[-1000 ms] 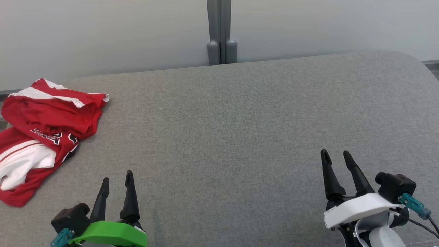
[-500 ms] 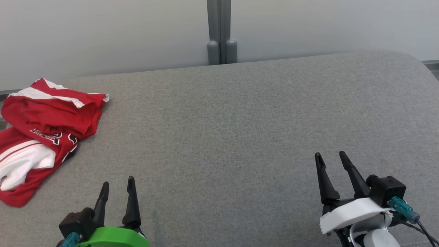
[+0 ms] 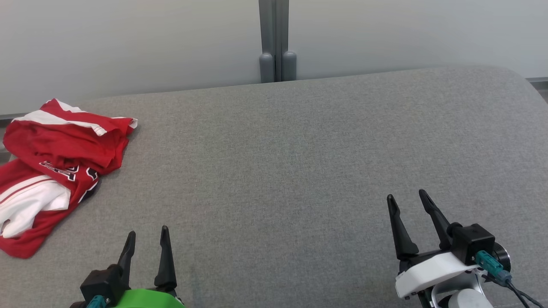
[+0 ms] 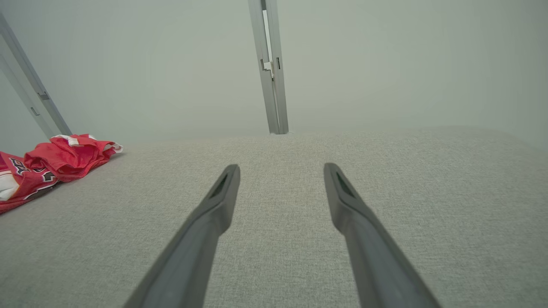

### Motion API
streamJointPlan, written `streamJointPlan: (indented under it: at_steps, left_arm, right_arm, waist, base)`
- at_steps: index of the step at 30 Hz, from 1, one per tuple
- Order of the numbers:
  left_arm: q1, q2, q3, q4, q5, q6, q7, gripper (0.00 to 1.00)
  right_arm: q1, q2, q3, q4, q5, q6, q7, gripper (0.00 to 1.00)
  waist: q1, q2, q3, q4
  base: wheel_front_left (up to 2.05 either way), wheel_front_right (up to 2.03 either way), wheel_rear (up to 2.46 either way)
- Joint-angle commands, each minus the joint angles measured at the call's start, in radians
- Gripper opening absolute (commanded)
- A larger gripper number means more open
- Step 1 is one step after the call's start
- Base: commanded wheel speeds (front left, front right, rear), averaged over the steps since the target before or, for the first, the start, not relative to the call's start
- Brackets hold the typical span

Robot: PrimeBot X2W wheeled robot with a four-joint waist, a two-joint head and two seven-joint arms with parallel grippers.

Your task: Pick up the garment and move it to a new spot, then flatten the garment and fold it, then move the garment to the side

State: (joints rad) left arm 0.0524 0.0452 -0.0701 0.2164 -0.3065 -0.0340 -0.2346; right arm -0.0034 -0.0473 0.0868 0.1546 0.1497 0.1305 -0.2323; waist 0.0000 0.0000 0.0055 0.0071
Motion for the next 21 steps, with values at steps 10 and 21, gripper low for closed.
streamJointPlan:
  at_steps: [10,21]
  left_arm:
    - [0.021,0.008,-0.007,-0.009,0.065,0.008,-0.026,1.00]
    - [0.021,0.008,-0.013,-0.009,0.081,0.008,-0.031,1.00]
  right_arm:
    - [0.019,-0.005,0.010,-0.003,-0.088,0.000,-0.027,1.00]
    - [0.014,-0.005,0.010,0.005,-0.114,0.000,-0.034,1.00]
  waist:
    - [0.0000,0.0000,-0.001,0.000]
    - [0.0000,0.0000,0.002,0.002]
  base:
    - [0.00,0.00,0.00]
    - [0.00,0.00,0.00]
